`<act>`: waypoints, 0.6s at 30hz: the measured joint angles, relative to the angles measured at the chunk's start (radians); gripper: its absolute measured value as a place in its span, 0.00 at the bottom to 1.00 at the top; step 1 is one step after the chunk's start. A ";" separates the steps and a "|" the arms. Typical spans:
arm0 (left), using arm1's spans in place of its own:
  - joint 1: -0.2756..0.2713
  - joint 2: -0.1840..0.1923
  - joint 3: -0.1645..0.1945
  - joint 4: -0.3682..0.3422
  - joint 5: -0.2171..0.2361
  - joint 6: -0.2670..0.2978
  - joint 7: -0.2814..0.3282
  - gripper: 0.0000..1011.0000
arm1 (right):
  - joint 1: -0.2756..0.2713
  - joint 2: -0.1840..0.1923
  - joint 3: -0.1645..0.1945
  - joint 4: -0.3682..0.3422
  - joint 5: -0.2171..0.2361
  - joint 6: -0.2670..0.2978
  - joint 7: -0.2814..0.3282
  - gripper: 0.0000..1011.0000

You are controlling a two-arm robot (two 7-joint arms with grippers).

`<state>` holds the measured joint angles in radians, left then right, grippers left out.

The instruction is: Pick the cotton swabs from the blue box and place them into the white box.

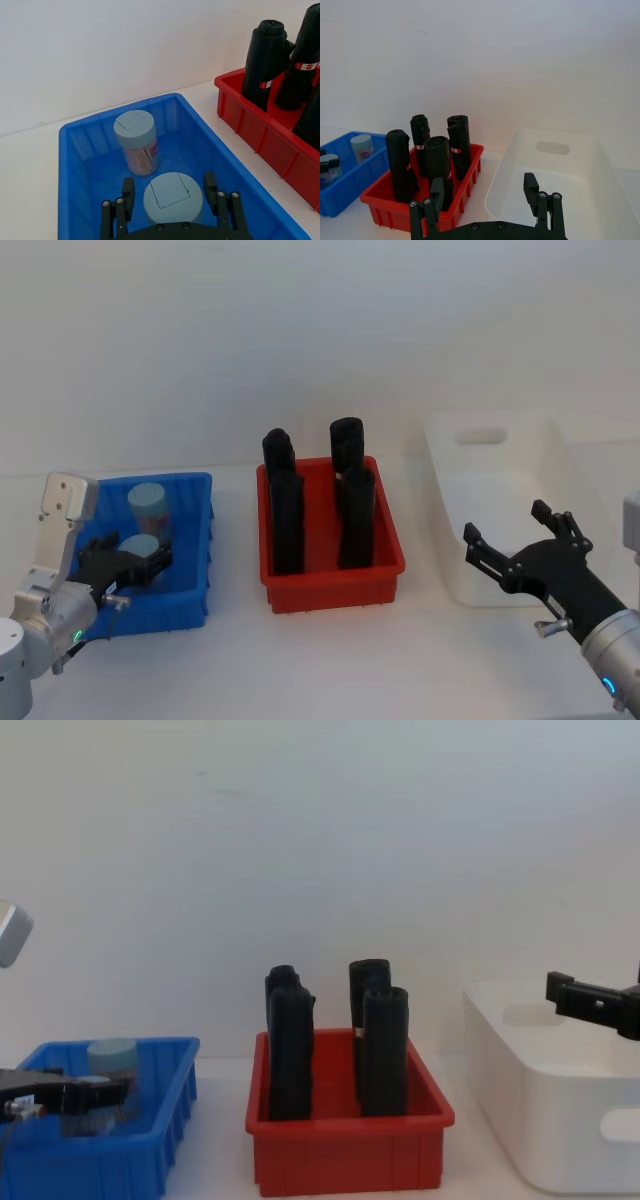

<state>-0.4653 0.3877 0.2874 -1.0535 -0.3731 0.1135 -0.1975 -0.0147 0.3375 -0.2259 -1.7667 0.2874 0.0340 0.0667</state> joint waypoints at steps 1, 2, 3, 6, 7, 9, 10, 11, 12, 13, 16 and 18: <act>-0.004 -0.002 -0.001 0.009 -0.003 -0.001 -0.005 0.87 | 0.000 0.000 0.000 0.000 0.000 0.000 0.000 0.99; -0.005 -0.002 -0.001 0.011 -0.005 -0.002 -0.007 0.85 | 0.000 0.000 0.000 0.000 0.000 0.000 0.000 0.99; -0.007 -0.003 -0.002 0.015 -0.006 -0.002 -0.009 0.82 | 0.000 0.000 0.000 0.000 0.000 0.000 0.000 0.99; -0.011 -0.005 -0.003 0.025 -0.013 -0.004 -0.015 0.75 | 0.000 0.000 0.000 0.000 0.000 0.000 0.000 0.99; -0.013 -0.006 -0.004 0.028 -0.015 -0.005 -0.018 0.69 | 0.000 0.000 0.000 0.000 0.000 0.000 0.000 0.99; -0.013 -0.006 -0.005 0.030 -0.018 -0.005 -0.019 0.66 | 0.000 0.000 0.000 0.000 0.000 0.000 0.000 0.99; -0.013 -0.006 -0.006 0.031 -0.020 -0.005 -0.020 0.66 | 0.000 0.000 0.000 0.000 0.000 0.000 0.000 0.99; -0.013 -0.006 -0.006 0.031 -0.020 -0.005 -0.021 0.66 | 0.000 0.000 0.000 0.000 0.000 0.000 0.000 0.99; -0.013 -0.006 -0.007 0.031 -0.021 -0.005 -0.021 0.66 | 0.000 0.000 0.000 0.000 0.000 0.000 0.000 0.99; -0.013 -0.006 -0.007 0.031 -0.022 -0.005 -0.021 0.66 | 0.000 0.000 0.000 0.000 0.000 0.000 0.000 0.99; -0.010 -0.005 -0.009 0.022 -0.022 -0.003 -0.021 0.66 | 0.000 0.000 0.000 0.000 0.000 0.000 0.000 0.99; -0.008 -0.004 -0.010 0.017 -0.021 -0.002 -0.021 0.66 | 0.000 0.000 0.000 0.000 0.000 0.000 0.000 0.99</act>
<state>-0.4735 0.3838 0.2778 -1.0366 -0.3942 0.1114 -0.2186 -0.0146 0.3375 -0.2258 -1.7668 0.2874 0.0340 0.0667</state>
